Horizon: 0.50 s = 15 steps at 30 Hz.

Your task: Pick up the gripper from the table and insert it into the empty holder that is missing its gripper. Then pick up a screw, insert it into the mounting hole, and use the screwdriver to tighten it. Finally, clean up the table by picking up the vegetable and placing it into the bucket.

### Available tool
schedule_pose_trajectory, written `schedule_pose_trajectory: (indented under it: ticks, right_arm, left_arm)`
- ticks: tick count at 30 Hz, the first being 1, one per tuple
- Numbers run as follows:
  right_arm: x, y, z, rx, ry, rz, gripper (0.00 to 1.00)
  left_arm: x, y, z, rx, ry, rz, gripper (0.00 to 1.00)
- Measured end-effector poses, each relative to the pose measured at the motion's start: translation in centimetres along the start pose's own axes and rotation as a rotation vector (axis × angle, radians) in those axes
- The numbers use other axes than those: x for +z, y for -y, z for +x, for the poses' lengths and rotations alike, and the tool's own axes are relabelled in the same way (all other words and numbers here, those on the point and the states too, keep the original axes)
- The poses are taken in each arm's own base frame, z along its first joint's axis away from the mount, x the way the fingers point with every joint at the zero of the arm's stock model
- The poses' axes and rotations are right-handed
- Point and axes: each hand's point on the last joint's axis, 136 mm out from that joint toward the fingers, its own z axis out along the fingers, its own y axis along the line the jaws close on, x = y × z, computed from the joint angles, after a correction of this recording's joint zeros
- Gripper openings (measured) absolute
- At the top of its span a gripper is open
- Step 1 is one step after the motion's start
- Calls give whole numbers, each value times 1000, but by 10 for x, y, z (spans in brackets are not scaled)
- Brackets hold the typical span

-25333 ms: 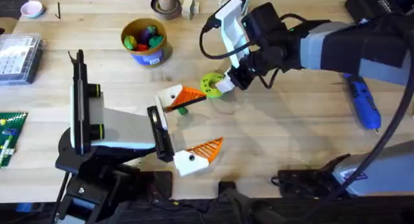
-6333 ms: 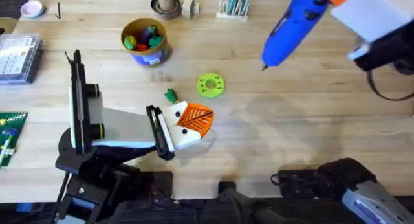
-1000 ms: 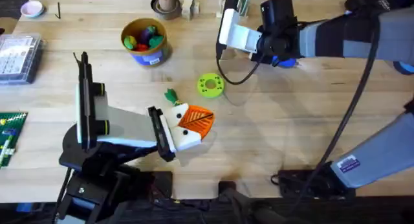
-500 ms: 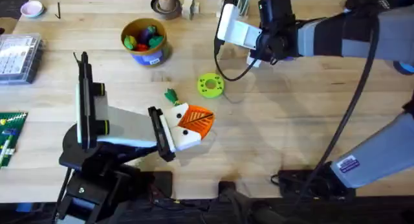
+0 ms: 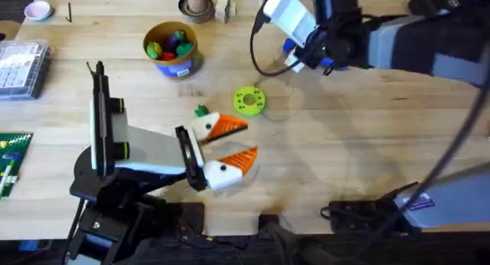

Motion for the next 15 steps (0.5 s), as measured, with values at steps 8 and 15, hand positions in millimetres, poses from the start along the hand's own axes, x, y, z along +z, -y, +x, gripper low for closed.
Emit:
schedule_pose_trajectory:
  ticks: [8, 15]
  right_arm:
    - [-61, 32, -35, 190, 168, 29, 778]
    - [-104, 49, -54, 347, 288, 24, 780]
  left_arm:
    - [0, 0, 0, 6, 0, 0, 268]
    - [0, 0, 0, 3, 0, 0, 991]
